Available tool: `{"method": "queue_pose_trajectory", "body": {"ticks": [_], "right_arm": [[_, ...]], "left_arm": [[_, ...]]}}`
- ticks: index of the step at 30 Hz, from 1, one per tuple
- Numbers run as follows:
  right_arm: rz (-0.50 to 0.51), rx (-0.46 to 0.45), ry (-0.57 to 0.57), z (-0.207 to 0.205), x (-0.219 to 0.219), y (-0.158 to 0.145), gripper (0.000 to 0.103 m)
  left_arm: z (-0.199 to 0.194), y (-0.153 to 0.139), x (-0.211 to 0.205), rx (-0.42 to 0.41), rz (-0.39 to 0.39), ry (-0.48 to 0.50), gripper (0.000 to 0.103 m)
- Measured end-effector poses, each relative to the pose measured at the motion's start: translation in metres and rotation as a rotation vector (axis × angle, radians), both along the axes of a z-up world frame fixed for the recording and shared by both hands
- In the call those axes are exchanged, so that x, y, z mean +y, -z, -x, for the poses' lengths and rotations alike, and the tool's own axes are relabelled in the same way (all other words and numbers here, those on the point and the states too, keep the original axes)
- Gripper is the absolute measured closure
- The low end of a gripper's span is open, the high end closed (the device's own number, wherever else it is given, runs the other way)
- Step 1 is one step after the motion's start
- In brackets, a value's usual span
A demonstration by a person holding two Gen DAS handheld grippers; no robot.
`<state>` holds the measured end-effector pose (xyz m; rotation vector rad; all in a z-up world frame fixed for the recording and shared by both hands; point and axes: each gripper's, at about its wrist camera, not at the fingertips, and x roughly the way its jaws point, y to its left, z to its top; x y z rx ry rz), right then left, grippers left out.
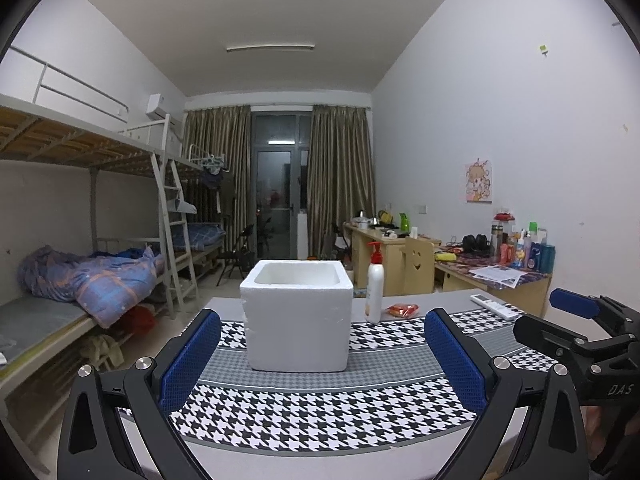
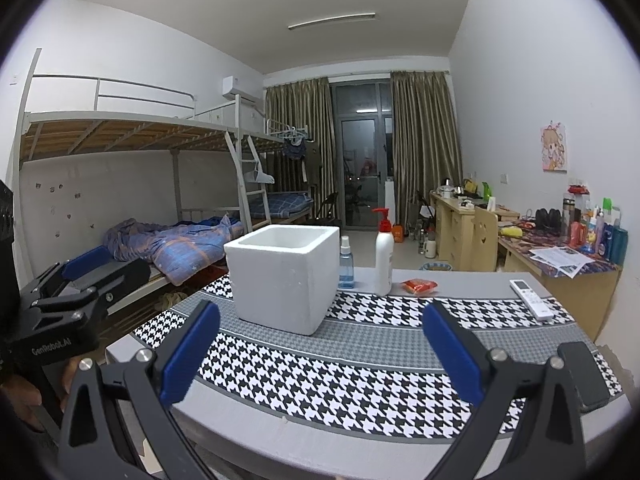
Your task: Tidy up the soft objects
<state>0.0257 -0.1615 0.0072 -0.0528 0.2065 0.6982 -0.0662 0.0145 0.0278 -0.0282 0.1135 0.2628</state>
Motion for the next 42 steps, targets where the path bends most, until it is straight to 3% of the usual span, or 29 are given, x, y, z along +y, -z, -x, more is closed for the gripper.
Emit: {"method": "queue_pose_trajectory", "body": {"ticks": [10, 27, 42], "right_arm": [[0.007, 0.004, 0.011, 0.001, 0.001, 0.007, 0.001], [0.011, 0.006, 0.025, 0.002, -0.002, 0.013, 0.001], [0.006, 0.017, 0.031, 0.004, -0.005, 0.02, 0.001]], "left_arm": [[0.005, 0.008, -0.003, -0.006, -0.025, -0.037, 0.001], [0.004, 0.02, -0.009, 0.024, -0.03, -0.01, 0.001], [0.005, 0.028, -0.005, 0.04, 0.003, -0.008, 0.001]]}}
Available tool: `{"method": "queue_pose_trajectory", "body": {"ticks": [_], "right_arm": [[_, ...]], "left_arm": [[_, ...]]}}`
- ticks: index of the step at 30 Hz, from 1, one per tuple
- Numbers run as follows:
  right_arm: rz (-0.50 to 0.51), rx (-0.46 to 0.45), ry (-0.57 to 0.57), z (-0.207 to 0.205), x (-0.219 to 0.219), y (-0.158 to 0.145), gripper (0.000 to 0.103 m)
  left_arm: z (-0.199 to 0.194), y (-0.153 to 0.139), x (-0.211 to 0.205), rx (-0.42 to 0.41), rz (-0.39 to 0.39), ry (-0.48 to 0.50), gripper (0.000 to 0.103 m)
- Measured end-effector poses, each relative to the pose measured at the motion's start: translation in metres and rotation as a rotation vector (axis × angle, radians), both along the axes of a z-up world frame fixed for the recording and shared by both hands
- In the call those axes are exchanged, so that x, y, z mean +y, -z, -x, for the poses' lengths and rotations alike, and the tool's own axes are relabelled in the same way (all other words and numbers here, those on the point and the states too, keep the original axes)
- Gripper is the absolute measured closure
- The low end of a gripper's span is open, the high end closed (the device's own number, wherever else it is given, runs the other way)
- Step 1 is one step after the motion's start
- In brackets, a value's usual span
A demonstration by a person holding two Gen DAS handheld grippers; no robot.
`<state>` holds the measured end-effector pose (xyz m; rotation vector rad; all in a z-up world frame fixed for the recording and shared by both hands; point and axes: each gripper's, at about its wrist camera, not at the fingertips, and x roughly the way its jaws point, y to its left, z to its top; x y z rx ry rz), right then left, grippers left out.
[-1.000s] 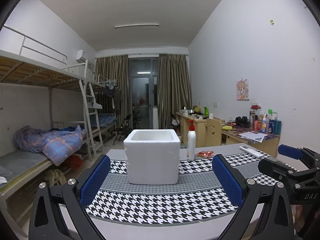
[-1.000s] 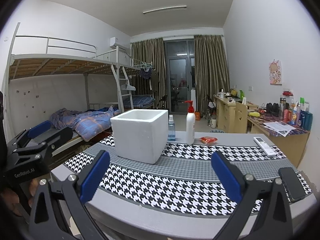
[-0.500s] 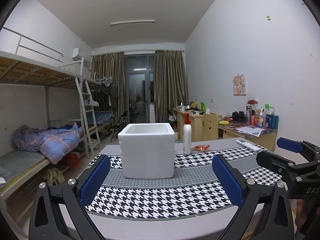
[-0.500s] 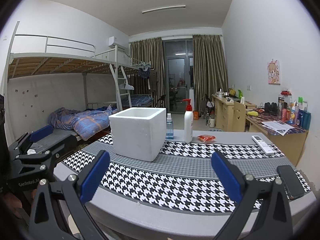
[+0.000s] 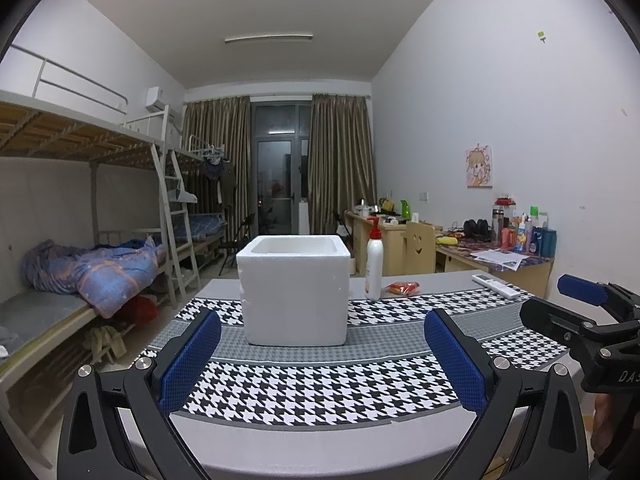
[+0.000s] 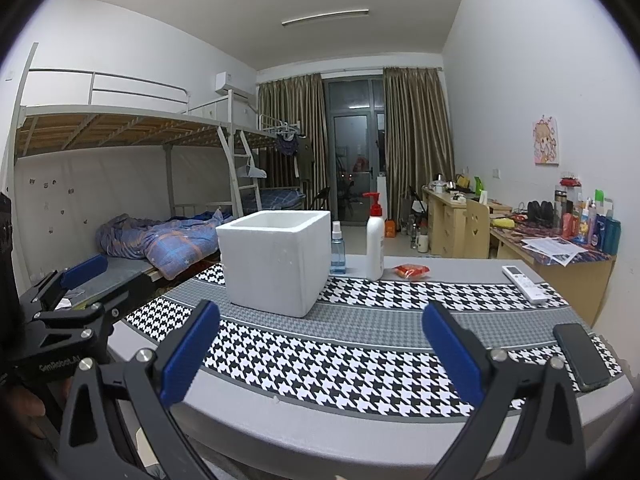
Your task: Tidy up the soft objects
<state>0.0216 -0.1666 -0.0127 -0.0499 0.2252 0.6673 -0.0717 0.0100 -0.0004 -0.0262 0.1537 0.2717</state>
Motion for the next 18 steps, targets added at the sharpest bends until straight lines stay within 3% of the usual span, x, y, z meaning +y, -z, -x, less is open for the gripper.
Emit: {"method": "queue_pose_trajectory", "body": {"ticks": [18], "right_arm": [[0.013, 0.001, -0.002, -0.0011, 0.0026, 0.0052, 0.001]], "left_arm": [[-0.0007, 0.0038, -0.0001, 0.004, -0.002, -0.006, 0.001]]}}
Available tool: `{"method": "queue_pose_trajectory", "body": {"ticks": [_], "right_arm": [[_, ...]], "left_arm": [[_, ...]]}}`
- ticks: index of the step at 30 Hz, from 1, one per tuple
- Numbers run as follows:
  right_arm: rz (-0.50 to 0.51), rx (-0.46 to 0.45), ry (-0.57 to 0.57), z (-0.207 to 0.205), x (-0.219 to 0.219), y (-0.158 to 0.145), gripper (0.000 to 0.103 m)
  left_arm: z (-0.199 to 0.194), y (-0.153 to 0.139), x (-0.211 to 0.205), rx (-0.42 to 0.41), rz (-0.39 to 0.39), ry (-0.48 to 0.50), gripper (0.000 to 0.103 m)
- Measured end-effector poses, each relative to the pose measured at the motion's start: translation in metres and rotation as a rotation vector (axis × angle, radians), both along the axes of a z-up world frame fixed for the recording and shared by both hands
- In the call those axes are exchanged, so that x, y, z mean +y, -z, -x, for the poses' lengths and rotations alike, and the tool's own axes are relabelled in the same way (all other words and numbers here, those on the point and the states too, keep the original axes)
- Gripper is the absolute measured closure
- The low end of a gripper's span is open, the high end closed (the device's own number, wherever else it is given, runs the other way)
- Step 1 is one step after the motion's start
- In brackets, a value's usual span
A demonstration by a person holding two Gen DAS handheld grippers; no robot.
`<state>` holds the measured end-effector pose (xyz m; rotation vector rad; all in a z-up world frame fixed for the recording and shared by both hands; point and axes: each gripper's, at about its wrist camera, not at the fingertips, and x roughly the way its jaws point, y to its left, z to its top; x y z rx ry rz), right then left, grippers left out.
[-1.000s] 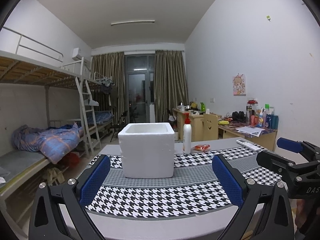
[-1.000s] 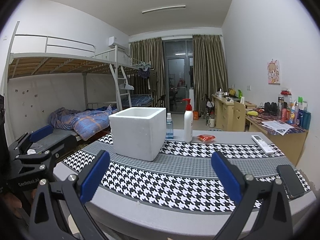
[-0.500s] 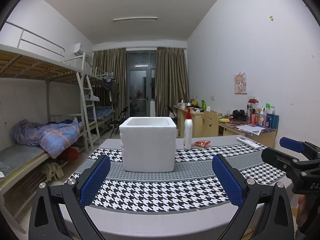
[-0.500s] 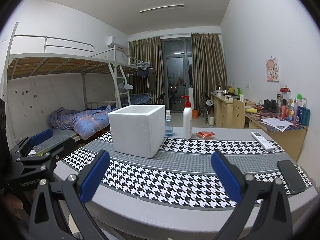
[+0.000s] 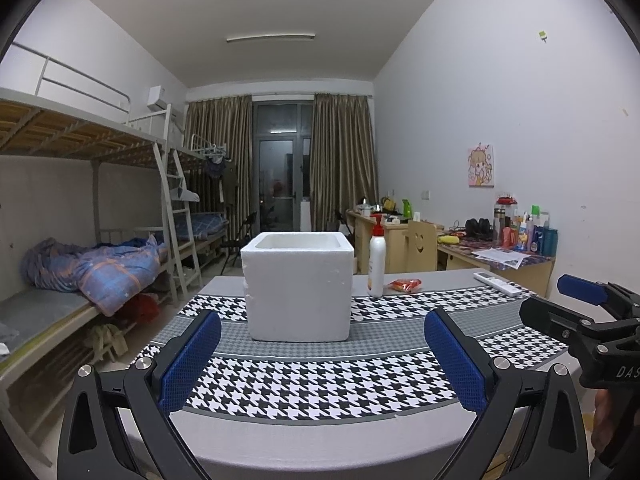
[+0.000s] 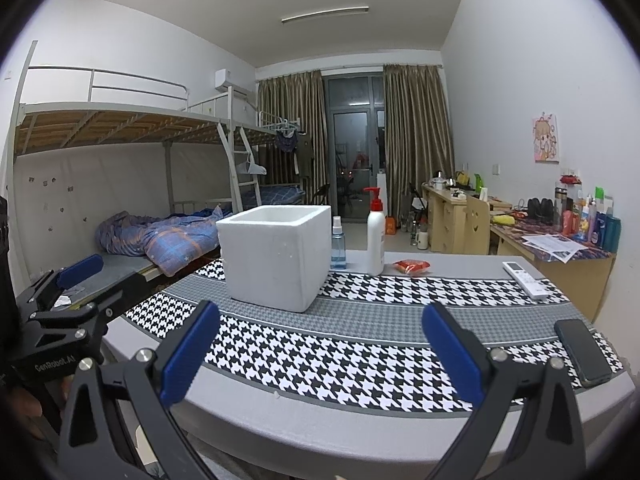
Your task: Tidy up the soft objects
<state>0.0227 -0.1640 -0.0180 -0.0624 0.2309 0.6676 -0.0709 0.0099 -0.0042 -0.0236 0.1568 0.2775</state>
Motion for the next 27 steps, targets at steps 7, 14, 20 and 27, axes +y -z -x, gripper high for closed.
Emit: {"method": "queue_pose_trajectory", "body": {"ticks": [7, 14, 20, 27], "right_arm": [[0.002, -0.007, -0.002, 0.0013, 0.0002, 0.0001, 0.001], [0.004, -0.003, 0.002, 0.0006, -0.001, 0.0005, 0.001], [0.005, -0.006, 0.001, 0.0007, -0.0014, 0.0005, 0.001], [0.002, -0.004, 0.005, -0.0003, -0.0024, 0.0012, 0.001]], "left_arm": [[0.0009, 0.002, -0.0002, 0.003, 0.002, 0.003, 0.001], [0.0028, 0.0032, 0.0011, 0.009, -0.002, 0.005, 0.001], [0.0023, 0.003, 0.0004, 0.009, -0.005, 0.008, 0.001], [0.0032, 0.0034, -0.0026, 0.006, -0.01, 0.012, 0.001]]}}
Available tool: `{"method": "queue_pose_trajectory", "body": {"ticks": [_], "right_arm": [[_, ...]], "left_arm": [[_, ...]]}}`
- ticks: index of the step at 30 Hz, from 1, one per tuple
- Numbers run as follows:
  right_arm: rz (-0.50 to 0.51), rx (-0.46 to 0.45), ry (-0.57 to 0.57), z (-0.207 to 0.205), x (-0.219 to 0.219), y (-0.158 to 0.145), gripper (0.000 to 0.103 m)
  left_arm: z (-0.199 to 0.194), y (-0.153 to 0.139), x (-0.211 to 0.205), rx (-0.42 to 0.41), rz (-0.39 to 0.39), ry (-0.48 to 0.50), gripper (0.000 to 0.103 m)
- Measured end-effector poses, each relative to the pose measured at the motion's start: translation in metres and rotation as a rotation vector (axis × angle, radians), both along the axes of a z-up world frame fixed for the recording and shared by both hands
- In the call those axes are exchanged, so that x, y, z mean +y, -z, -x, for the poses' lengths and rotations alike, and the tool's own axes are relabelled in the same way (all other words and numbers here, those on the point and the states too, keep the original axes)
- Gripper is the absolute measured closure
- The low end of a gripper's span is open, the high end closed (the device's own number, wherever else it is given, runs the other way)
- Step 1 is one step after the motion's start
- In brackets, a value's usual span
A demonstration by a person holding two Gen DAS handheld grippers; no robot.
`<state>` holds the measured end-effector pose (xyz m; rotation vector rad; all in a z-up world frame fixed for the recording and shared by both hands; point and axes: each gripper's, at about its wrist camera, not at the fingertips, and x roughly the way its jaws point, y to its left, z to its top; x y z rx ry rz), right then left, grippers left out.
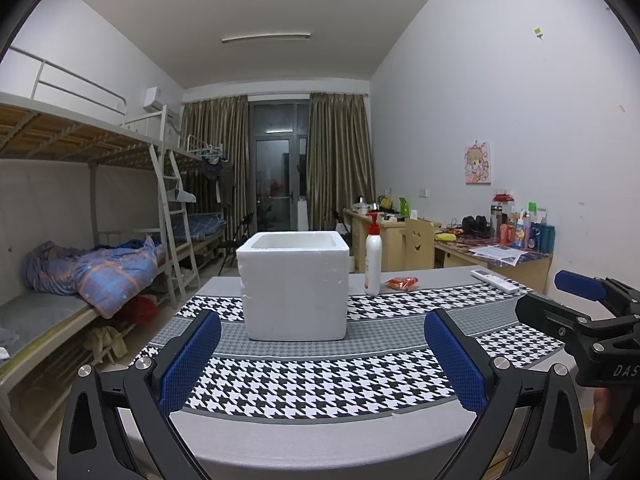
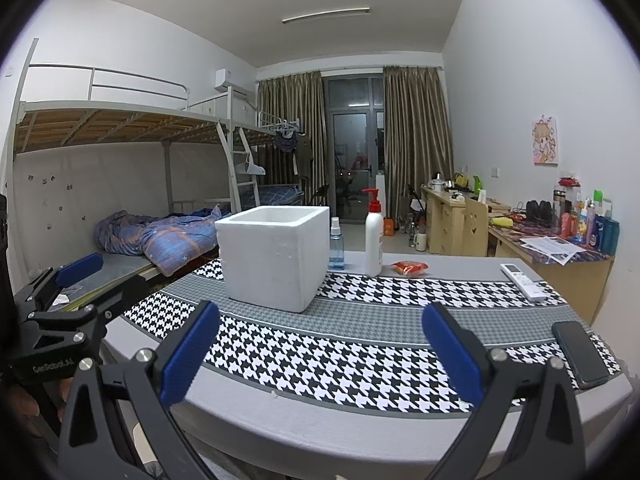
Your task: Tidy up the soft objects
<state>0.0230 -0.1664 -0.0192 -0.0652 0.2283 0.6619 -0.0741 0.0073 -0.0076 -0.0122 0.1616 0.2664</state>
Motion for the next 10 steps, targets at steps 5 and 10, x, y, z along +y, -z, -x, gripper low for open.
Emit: {"method": "queue_pose_trajectory", "body": {"ticks": [5, 10], "right_arm": [[0.001, -0.005, -0.002, 0.0001, -0.0005, 0.0002, 0.001], [0.003, 0.001, -0.004, -0.001, -0.0001, 0.0003, 0.001]], "left_arm": [[-0.0002, 0.0, -0.0026, 0.001, -0.007, 0.007, 0.001], [0.0013, -0.0004, -0.0013, -0.003, -0.003, 0.005, 0.001]]}}
